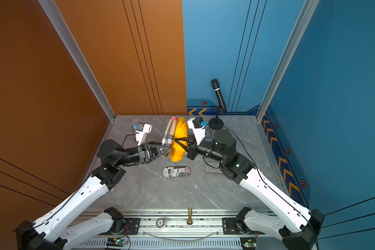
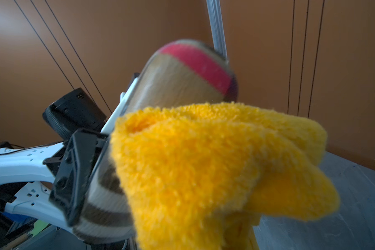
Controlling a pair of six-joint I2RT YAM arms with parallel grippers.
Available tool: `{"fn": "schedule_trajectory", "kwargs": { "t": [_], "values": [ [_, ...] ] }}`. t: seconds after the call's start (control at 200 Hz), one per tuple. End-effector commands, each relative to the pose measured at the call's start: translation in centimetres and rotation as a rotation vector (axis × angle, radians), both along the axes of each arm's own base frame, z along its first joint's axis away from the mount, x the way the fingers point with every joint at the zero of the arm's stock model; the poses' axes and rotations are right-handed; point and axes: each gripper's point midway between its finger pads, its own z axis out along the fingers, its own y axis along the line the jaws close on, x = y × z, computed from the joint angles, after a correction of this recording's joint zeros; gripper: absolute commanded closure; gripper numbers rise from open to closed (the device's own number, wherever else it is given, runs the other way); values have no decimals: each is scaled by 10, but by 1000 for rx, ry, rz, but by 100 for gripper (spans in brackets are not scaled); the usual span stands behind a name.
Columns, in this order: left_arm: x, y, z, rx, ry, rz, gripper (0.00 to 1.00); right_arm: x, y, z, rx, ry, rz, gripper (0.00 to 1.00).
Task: Wipe the eyeglass case
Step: Wipe the dirt from the eyeglass case.
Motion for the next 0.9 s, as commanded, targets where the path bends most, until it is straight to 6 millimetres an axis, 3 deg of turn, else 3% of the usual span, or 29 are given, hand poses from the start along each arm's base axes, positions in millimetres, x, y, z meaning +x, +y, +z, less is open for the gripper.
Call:
{"fn": "schedule_trajectory", "kwargs": {
  "t": [0.0, 0.085, 0.19, 0.285, 0.4, 0.516, 0.651, 0.871, 0.896],
  "values": [
    [9, -3, -4, 21, 42, -9, 61, -20, 8, -23, -49, -7, 51, 100],
    [13, -6, -10, 35, 68, -13, 61, -21, 3, -25, -59, -21, 31, 100],
    [15, -7, -18, 46, 85, -14, 62, -11, -7, -11, -56, -40, 2, 100],
    [12, -12, -25, 57, 100, -40, 62, 11, -13, 8, -35, -45, -22, 100],
    [1, -19, -34, 75, 106, -92, 62, 55, -36, 45, 72, -51, -100, 100],
    [-2, -19, -38, 80, 100, -100, 61, 71, -36, 62, 74, -63, -102, 100],
    [4, -15, -39, 83, 93, -76, 61, 68, -24, 49, 37, -30, -61, 100],
    [25, -11, -26, 24, 75, 4, 63, 23, -2, -2, -44, 24, 8, 100],
    [28, -12, -27, 20, 84, 12, 63, 10, 7, -6, -47, 31, 44, 100]
  ]
}}
